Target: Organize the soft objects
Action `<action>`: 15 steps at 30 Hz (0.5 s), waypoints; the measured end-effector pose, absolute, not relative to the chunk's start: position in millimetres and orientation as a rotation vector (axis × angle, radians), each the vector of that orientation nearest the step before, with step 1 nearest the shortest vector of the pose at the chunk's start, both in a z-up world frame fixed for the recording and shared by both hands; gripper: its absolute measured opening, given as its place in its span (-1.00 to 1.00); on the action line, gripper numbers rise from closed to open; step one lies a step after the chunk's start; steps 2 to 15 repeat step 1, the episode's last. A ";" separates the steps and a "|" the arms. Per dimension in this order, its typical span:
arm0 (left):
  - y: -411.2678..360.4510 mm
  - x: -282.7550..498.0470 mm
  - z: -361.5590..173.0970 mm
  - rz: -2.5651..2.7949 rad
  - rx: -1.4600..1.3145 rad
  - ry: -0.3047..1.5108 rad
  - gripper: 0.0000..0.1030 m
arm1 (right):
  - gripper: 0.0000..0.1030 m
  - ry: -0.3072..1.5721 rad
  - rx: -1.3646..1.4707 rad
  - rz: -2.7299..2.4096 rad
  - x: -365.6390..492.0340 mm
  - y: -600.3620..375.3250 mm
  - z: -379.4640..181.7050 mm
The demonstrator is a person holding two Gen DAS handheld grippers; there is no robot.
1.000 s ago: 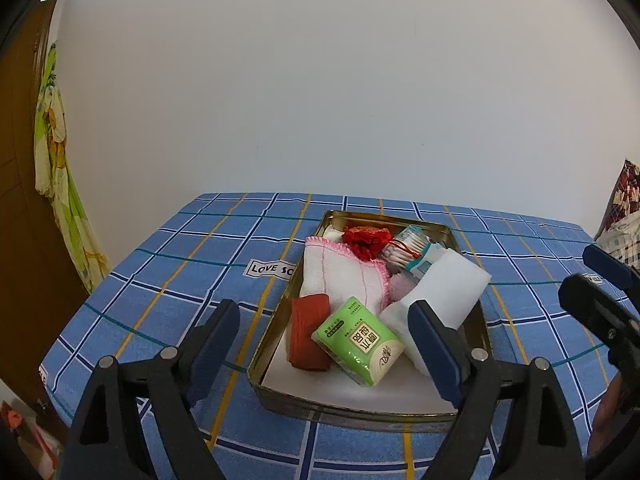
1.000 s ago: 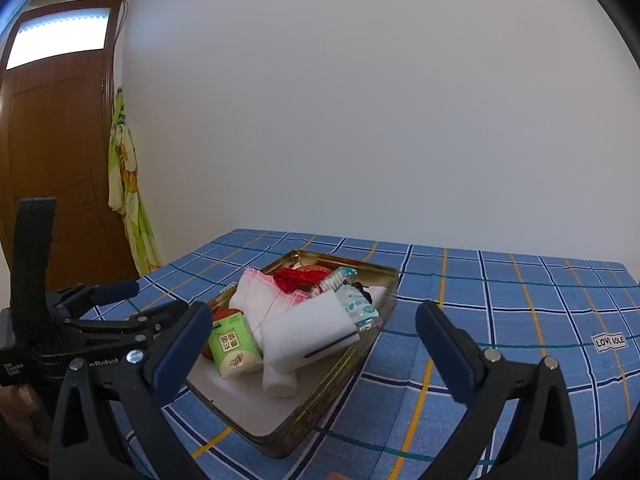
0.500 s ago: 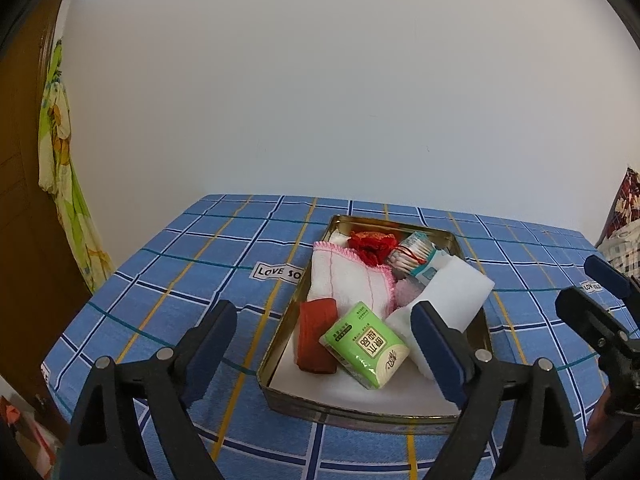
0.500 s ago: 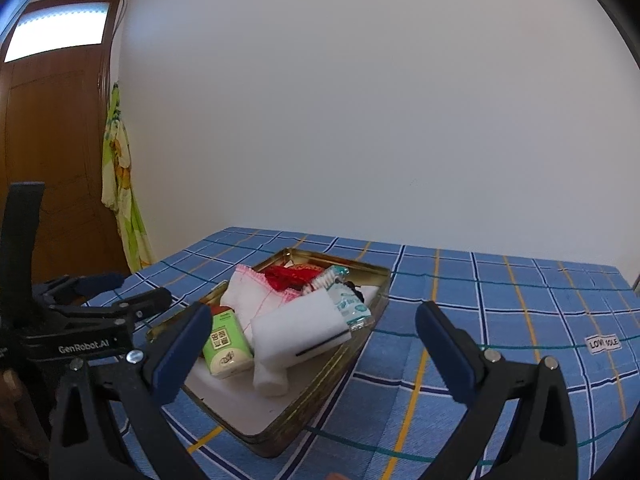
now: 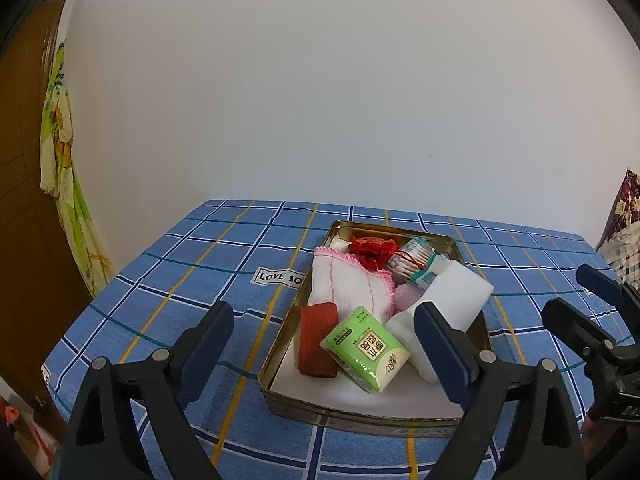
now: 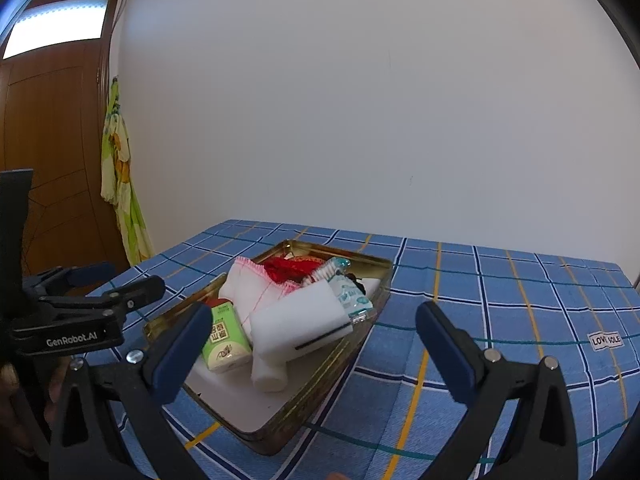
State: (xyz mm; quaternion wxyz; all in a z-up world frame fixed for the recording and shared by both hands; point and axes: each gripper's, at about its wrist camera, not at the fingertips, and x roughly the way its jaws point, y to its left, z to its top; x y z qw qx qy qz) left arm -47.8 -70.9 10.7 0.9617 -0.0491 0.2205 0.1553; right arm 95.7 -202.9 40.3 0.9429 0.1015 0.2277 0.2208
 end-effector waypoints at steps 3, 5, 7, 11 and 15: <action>-71.1 -47.6 11.0 0.313 -0.099 0.446 0.81 | 1.00 0.465 0.208 0.452 96.1 -202.9 39.7; -71.1 -47.6 11.0 0.313 -0.099 0.446 0.81 | 1.00 0.465 0.208 0.452 96.1 -202.9 39.7; -71.1 -47.6 11.0 0.313 -0.099 0.446 0.81 | 1.00 0.465 0.208 0.452 96.1 -202.9 39.7; -71.1 -47.6 11.0 0.313 -0.099 0.446 0.81 | 1.00 0.465 0.208 0.452 96.1 -202.9 39.7; -71.1 -47.6 11.0 0.313 -0.099 0.446 0.81 | 1.00 0.465 0.208 0.452 96.1 -202.9 39.7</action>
